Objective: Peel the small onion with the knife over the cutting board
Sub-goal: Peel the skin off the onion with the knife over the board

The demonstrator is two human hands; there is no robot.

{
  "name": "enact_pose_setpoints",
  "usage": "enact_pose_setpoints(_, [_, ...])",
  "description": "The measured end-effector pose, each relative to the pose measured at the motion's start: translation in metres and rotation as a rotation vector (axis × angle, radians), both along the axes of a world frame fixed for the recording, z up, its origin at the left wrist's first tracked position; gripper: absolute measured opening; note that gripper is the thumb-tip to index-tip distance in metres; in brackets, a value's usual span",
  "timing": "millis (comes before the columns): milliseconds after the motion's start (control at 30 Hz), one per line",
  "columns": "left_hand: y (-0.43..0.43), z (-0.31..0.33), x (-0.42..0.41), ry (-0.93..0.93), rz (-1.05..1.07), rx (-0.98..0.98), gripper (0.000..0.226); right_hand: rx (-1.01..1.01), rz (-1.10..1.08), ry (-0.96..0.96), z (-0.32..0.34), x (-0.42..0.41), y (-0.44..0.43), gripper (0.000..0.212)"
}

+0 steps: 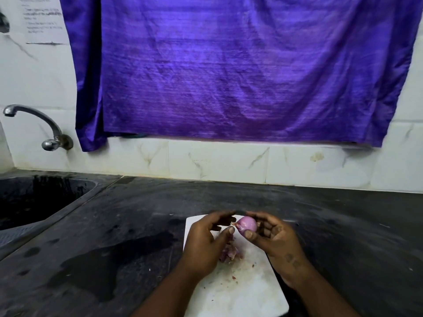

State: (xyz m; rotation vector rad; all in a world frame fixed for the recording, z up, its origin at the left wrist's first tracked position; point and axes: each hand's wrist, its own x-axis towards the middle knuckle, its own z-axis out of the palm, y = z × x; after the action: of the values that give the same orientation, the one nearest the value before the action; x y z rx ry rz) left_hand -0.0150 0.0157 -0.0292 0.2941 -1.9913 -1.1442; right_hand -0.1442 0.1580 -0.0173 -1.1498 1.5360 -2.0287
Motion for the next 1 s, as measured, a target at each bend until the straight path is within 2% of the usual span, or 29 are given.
enact_pose_setpoints(100, [0.001,0.002,-0.002,0.071,-0.082,0.188,0.043,0.004,-0.002,0.015,0.000,-0.001,-0.001,0.045])
enact_pose_setpoints(233, [0.000,0.002,-0.003,0.108,-0.127,0.301,0.047,0.021,-0.007,0.053,-0.005,-0.003,-0.003,0.049])
enact_pose_setpoints(467, [-0.006,-0.003,-0.007,0.096,-0.214,0.351,0.056,0.041,0.039,0.062,-0.007,-0.004,-0.003,0.050])
enact_pose_setpoints(667, [0.000,0.003,-0.005,0.054,-0.256,0.316,0.062,-0.011,0.002,0.072,-0.010,-0.001,-0.006,0.048])
enact_pose_setpoints(800, [0.003,0.009,0.000,0.066,-0.246,0.345,0.065,0.017,-0.120,0.199,-0.015,0.004,-0.010,0.047])
enact_pose_setpoints(900, [0.016,0.008,0.002,0.049,-0.321,0.335,0.069,0.058,-0.319,0.361,-0.010,-0.004,-0.008,0.037])
enact_pose_setpoints(1000, [0.017,0.007,-0.001,0.086,-0.276,0.318,0.065,0.006,-0.285,0.174,-0.009,-0.018,-0.003,0.040])
